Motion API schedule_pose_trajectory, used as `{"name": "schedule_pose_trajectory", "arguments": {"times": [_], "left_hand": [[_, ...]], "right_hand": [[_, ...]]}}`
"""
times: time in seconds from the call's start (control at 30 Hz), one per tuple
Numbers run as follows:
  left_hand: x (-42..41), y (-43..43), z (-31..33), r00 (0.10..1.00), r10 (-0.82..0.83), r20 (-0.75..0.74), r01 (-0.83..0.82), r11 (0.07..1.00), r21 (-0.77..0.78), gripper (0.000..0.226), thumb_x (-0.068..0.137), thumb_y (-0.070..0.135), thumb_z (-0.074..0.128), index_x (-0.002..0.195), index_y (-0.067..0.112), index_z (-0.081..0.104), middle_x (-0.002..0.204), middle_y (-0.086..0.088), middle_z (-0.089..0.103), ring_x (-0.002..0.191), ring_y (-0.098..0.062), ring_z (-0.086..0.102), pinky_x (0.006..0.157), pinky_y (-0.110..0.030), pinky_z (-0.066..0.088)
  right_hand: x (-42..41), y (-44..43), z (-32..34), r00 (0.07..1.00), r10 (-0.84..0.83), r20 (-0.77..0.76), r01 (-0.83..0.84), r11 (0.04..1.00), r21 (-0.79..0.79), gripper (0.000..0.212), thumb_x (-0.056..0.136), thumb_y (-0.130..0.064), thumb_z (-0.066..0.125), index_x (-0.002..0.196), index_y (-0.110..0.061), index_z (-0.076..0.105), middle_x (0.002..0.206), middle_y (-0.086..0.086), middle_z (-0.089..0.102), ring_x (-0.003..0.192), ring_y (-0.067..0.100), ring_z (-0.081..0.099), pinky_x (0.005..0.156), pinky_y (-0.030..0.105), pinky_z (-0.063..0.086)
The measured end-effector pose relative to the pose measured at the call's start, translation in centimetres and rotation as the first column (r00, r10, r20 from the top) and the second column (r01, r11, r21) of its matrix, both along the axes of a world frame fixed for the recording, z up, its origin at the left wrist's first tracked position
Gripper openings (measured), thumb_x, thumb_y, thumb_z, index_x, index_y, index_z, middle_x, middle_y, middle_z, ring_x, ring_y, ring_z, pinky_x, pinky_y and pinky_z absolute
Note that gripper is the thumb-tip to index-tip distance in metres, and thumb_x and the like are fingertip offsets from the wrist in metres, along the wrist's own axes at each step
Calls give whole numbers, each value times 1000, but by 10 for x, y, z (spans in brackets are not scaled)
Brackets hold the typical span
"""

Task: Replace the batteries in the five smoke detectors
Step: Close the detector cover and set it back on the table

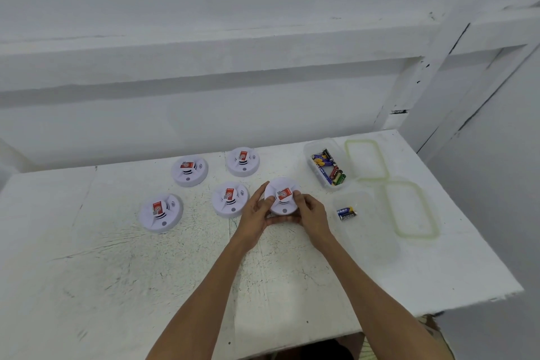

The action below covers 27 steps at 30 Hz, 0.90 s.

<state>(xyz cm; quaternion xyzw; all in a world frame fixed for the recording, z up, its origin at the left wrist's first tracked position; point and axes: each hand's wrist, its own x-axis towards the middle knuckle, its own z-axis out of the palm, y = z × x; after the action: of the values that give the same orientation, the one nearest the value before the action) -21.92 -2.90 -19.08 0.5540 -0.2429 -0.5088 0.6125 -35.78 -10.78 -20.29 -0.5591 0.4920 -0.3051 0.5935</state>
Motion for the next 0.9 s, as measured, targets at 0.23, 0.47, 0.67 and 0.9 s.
{"name": "schedule_pose_trajectory", "arguments": {"times": [0.23,0.47,0.67,0.9], "left_hand": [[0,1,3,1000,-7,-18,8,1000,9,39,108,13,54,147,20,54,138,-9,68,123,-35,68,96,-60,58],[1,0,7,998,17,-53,-16,1000,21,45,107,16,57,151,21,50,141,-11,66,122,-35,68,96,-61,57],[21,-5,26,997,63,-44,-64,998,-13,41,107,17,56,147,27,54,135,-9,70,116,-31,72,87,-48,63],[80,4,55,992,109,56,-107,993,-43,36,106,22,58,142,28,59,130,-3,71,107,-22,75,80,-38,64]], "right_hand": [[1,1,2,1000,6,-16,-6,1000,1,38,97,-51,55,96,-19,75,93,0,78,92,19,73,88,48,59],[5,1,6,1000,-18,19,17,999,40,36,98,-48,56,97,-18,76,94,3,77,93,23,73,87,50,59],[33,3,30,992,-88,91,78,992,100,34,99,-44,57,98,-15,75,92,6,77,88,26,74,77,40,63],[85,0,64,996,-29,86,27,1000,14,32,95,-45,63,118,-21,63,92,6,75,80,20,75,67,33,63]]}}
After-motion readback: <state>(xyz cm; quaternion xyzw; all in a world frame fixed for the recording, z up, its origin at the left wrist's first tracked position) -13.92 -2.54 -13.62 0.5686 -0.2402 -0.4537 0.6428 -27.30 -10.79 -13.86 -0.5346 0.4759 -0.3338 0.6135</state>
